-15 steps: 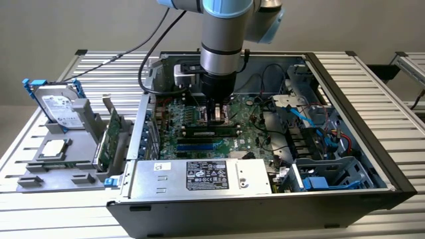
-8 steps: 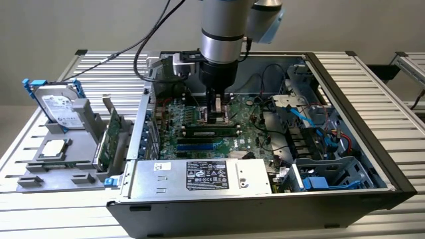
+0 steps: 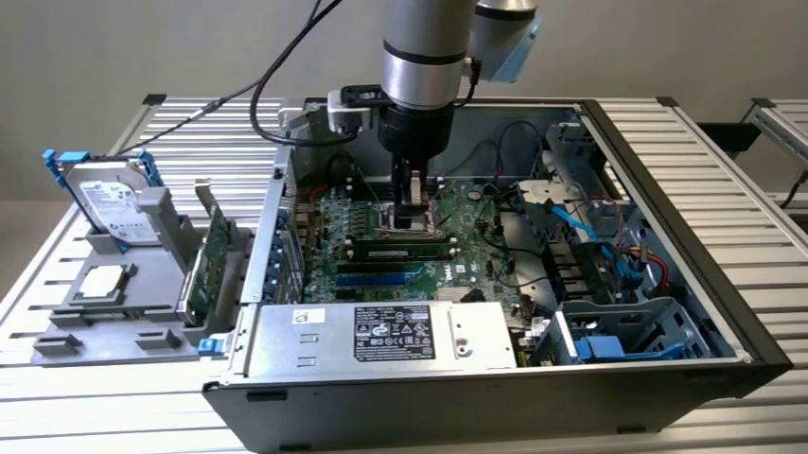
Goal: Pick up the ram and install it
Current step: 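Press down the ram until it locks into place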
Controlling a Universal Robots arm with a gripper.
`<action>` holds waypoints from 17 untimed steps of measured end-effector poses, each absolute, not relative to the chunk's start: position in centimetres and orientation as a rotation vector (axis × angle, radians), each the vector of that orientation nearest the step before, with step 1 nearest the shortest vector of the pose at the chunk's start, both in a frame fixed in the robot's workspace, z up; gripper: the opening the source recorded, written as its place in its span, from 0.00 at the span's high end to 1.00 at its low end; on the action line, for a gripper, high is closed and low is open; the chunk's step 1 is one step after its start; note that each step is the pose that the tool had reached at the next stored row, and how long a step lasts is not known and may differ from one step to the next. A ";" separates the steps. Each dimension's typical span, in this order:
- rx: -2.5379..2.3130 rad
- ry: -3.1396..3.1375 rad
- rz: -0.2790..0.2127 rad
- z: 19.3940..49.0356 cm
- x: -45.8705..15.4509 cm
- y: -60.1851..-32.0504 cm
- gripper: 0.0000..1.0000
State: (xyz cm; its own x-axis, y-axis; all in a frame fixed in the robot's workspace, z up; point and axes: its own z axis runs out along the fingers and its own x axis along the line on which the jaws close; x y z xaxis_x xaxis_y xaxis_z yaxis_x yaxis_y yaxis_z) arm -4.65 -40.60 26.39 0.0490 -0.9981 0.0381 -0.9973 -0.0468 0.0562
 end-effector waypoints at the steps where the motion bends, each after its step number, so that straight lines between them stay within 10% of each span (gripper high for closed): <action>1: 2.225 -2.121 -0.017 26.4 -4.7 -40.6 0.89; 17: 2.225 -2.121 -0.017 26.4 -4.7 -40.6 0.89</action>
State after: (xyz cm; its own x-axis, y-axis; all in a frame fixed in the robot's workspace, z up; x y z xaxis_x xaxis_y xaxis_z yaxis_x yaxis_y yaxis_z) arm -4.65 -40.60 26.39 0.0490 -0.9981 0.0382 -0.9973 -0.0468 0.0563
